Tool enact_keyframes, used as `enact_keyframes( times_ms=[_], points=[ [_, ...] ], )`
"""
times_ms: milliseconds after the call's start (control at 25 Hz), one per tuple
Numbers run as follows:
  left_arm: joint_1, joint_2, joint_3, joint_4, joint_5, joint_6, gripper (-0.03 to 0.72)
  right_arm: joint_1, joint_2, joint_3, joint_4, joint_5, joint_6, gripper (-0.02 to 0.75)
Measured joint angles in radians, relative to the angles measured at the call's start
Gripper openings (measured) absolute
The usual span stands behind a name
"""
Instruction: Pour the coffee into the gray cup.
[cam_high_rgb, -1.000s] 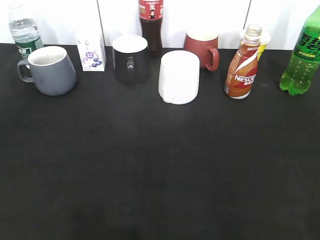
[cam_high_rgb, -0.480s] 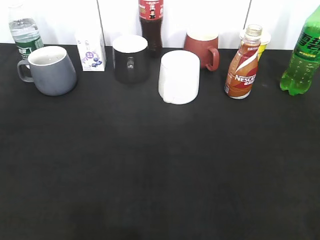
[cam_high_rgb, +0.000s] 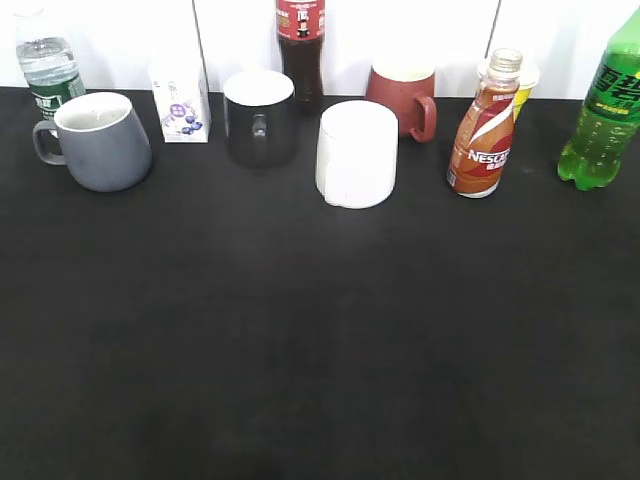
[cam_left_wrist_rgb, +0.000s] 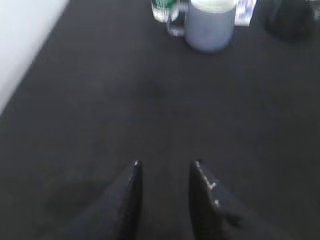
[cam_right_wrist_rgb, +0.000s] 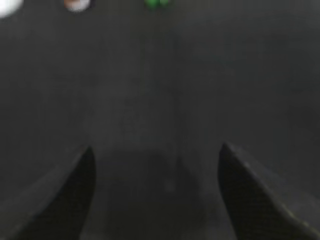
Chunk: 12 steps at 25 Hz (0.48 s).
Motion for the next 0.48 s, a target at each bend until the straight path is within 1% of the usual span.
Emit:
enact_keyframes(
  times_ms=[80,480],
  points=[
    [0.0,-0.025,0.002,0.0,0.0,0.001,0.246,0.0,-0.063,0.0,0.0,0.0,0.0,0.595],
    [0.003,-0.027,0.003,0.0,0.001,0.001,0.246,0.0,-0.071,0.001,0.003,0.0,0.0,0.594]
  ],
)
